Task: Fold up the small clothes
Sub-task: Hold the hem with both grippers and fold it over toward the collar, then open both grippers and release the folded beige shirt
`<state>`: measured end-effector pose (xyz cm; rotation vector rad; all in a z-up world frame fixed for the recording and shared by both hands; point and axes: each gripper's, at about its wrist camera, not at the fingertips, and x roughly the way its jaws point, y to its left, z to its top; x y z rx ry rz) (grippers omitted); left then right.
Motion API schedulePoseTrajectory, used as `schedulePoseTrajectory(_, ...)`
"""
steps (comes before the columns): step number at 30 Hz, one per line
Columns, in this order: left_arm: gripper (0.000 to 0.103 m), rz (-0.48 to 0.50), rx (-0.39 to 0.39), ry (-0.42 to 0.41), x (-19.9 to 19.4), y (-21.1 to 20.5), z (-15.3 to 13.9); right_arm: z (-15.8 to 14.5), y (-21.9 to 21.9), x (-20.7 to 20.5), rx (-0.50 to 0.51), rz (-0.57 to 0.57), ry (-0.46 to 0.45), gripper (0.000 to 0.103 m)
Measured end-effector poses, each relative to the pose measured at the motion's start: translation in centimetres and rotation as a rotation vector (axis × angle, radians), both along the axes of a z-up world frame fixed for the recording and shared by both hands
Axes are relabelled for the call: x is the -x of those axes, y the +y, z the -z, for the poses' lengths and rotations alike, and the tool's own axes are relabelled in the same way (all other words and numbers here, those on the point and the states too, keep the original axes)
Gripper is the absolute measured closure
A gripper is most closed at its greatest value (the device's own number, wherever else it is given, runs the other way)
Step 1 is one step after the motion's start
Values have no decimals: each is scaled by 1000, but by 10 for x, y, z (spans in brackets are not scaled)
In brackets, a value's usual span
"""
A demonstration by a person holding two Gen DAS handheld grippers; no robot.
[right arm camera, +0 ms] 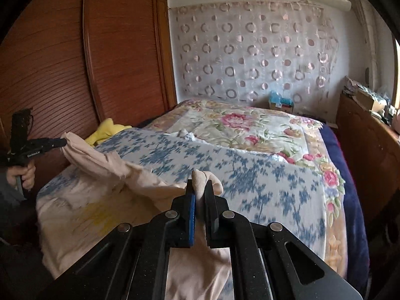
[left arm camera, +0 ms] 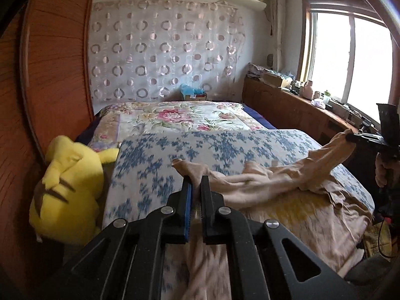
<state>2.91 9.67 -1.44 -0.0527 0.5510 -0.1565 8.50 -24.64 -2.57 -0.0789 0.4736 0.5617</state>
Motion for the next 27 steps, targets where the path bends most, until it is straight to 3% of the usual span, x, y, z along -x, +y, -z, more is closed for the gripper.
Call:
schedulePoseTrajectory(6,96,6,-5,57,27,3,19,10,-27,38,-5,17,39,97)
schedulePoseTrajectory(14,96,-4,5,60,48,10,14,-6,-27,68,83,39,87,97)
schedulePoseTrajectory(18,96,-2,-26,102,50,8,20,-12,-22,82,120,31,100,97)
schedulePoseTrajectory(22,96,11,-27,155,47,6,36,2,-16,86,169,14,167,97)
schedulePoseTrajectory(24,89,12,-25,175,46,6,41,11,-14,85,181,8,205,97)
schedulePoseTrajectory(27,70,10,-23,175,45,7,43,18,-14,83,169,5,250,97)
